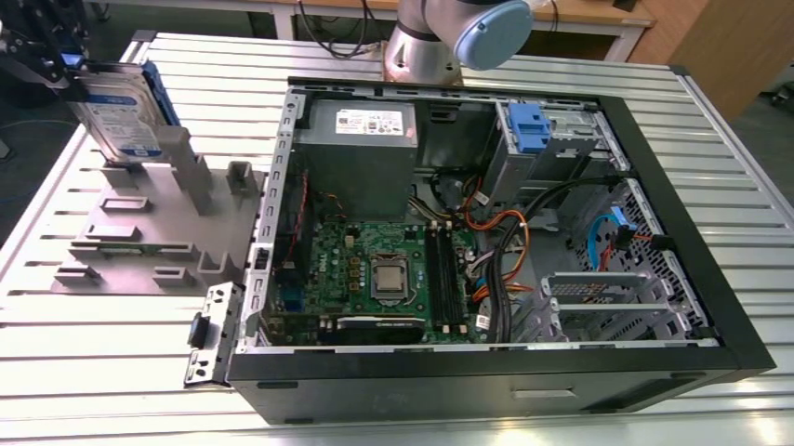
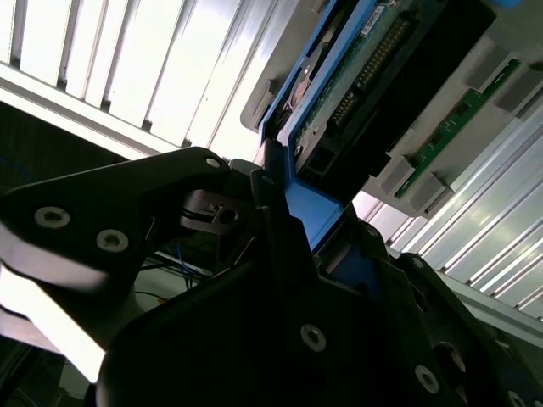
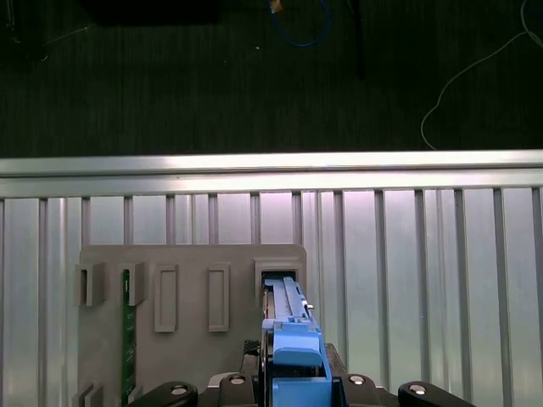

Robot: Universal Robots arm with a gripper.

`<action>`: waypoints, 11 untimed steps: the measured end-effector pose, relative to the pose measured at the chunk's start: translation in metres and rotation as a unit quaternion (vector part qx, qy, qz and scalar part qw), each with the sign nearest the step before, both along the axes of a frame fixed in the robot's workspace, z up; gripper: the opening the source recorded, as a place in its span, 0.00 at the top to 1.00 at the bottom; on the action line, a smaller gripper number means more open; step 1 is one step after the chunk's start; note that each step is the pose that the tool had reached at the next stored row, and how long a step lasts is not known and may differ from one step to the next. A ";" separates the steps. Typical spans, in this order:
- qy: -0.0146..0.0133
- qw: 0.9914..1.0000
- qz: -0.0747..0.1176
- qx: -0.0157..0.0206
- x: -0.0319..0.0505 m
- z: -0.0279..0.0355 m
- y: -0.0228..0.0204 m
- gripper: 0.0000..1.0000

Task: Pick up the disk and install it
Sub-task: 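Pick up the disk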

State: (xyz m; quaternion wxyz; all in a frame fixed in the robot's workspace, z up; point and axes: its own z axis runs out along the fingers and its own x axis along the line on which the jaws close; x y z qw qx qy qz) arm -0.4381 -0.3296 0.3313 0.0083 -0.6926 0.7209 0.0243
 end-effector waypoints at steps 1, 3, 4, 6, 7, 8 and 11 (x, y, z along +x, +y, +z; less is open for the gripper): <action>0.000 1.000 0.000 0.000 0.0000 0.0005 0.0000 0.63; 0.000 1.000 0.000 0.000 0.0000 0.0007 0.0000 0.63; 0.000 1.000 0.000 0.000 0.0000 0.0009 0.0000 0.63; 0.000 1.000 0.000 0.000 0.0000 0.0012 0.0000 0.63; 0.000 1.000 0.000 0.000 0.0000 0.0014 0.0000 0.63; 0.000 1.000 0.000 0.000 0.0000 0.0016 0.0000 0.63; 0.000 1.000 0.000 0.000 0.0000 0.0023 0.0000 0.63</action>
